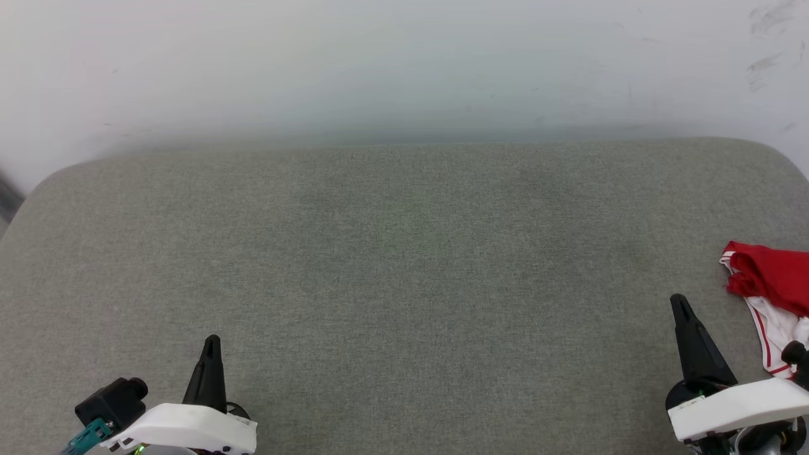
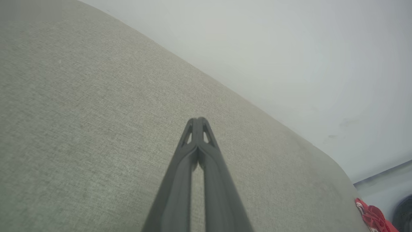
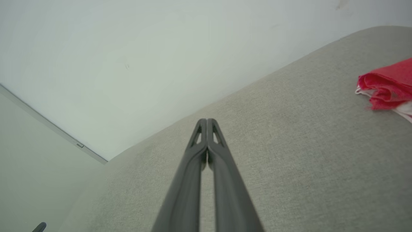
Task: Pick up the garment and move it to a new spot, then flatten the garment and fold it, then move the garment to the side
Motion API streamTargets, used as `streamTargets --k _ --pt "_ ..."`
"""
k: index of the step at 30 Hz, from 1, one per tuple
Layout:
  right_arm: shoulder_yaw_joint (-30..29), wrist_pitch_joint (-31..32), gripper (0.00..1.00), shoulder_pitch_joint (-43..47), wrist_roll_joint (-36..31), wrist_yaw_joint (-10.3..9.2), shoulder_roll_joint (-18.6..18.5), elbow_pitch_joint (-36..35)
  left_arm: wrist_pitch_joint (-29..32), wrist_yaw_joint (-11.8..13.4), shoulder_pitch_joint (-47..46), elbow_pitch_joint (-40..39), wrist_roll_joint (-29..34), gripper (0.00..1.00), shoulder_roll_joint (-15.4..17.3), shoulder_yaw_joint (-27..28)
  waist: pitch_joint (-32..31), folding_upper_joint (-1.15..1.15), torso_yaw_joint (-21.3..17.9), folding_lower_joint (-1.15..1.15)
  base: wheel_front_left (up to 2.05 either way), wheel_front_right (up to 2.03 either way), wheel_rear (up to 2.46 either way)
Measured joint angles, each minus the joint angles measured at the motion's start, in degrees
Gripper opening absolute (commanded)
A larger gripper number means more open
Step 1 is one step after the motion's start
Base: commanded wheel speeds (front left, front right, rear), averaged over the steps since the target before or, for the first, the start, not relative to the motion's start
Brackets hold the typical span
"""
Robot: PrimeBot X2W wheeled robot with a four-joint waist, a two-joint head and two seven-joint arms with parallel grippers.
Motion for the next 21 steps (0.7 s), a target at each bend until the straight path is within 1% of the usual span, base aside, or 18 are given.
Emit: streamTargets --k 21 --pt "-0.5 1.7 0.0 -2.0 16.5 -0.01 0.2 3.8 4.0 -2.3 -1.9 1.4 -15.2 0.0 -1.1 2.3 -0.2 0.0 0.3 0.0 0.0 0.0 0.0"
